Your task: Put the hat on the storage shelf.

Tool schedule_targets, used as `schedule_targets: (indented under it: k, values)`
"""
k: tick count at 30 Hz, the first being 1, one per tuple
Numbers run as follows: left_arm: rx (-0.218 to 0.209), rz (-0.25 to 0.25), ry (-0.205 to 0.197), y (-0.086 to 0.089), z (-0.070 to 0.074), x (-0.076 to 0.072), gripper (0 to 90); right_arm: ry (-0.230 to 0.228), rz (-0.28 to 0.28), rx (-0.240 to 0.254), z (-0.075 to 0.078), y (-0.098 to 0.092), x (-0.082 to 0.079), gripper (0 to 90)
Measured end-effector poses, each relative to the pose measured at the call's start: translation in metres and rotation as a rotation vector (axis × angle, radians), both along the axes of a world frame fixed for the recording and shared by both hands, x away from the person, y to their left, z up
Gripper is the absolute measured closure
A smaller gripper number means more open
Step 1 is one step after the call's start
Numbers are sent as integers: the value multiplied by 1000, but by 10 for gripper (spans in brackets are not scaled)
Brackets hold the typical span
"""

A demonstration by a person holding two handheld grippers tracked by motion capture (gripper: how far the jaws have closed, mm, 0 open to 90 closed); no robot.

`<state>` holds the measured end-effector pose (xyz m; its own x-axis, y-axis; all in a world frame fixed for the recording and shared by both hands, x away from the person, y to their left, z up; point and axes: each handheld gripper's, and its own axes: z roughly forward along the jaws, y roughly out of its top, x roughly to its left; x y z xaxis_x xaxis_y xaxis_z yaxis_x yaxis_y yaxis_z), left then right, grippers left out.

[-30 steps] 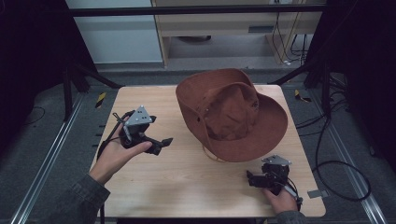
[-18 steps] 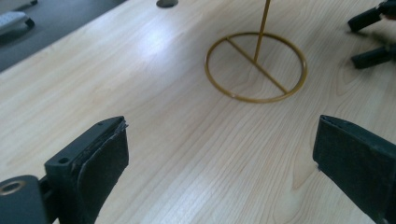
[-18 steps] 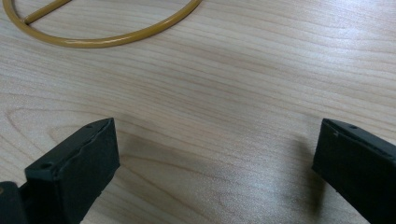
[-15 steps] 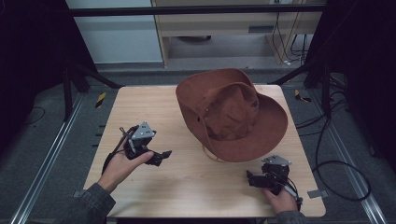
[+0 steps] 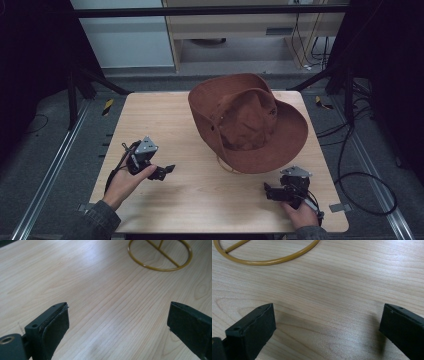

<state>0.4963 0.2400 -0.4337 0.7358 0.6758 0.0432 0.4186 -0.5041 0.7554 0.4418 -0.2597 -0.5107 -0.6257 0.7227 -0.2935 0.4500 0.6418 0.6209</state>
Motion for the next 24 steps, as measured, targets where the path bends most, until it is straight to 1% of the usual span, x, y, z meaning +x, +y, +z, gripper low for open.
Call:
schedule_targets:
  k: [14,18,24]
  values:
    - [13,59,35,23,-23,3,37,0,0,0,0,0,0,5]
    - [5,77,50,30,-30,3,38,0,0,0,0,0,0,4]
    - [7,103,54,40,-38,2,39,0,0,0,0,0,0,4]
